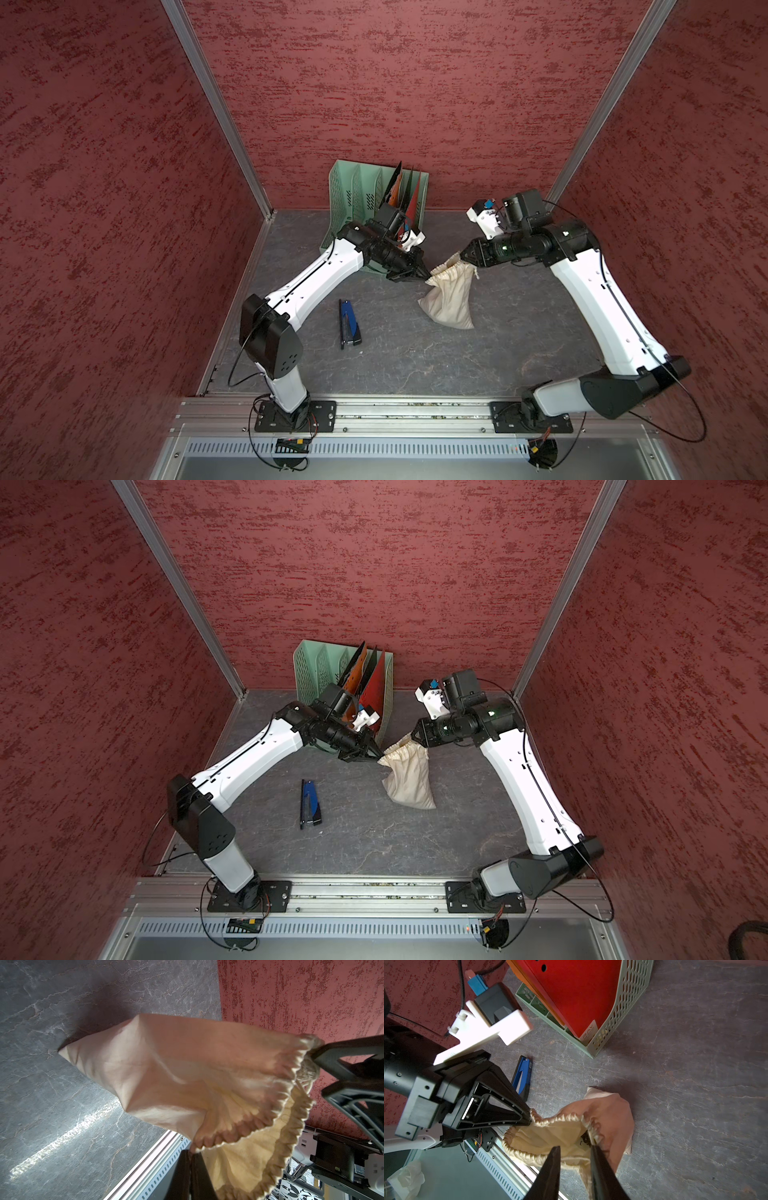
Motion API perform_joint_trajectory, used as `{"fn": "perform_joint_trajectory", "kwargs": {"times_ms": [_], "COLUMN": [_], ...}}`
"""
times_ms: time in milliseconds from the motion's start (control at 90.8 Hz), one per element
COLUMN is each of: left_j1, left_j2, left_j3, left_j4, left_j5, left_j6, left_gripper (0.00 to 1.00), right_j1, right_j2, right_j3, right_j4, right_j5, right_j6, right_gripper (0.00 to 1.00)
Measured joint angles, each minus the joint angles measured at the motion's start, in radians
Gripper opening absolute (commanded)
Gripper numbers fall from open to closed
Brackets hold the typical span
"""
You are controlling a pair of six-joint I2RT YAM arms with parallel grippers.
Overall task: Close the soil bag
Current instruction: Adjust the soil bag at the center of the board.
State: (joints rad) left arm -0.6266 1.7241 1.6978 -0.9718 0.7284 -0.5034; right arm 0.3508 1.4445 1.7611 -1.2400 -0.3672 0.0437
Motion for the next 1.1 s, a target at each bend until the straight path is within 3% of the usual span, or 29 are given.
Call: {"fn": "perform_joint_trajectory", "kwargs": {"times_ms": [1102], "left_j1": [0.016], "left_j2": [-0.028], "left_j3": [-0.015], "left_j4": [-0.006], "left_j5": [0.0], "left_j6": [0.003], "left_gripper": [0.0], "right_j1": [-0.004], "right_j2": [-0.002], "right_j3": [-0.022], "right_j4": [-0.028], "right_j5": [0.031], "right_j6": [-0.037], "right_gripper": [0.24]}}
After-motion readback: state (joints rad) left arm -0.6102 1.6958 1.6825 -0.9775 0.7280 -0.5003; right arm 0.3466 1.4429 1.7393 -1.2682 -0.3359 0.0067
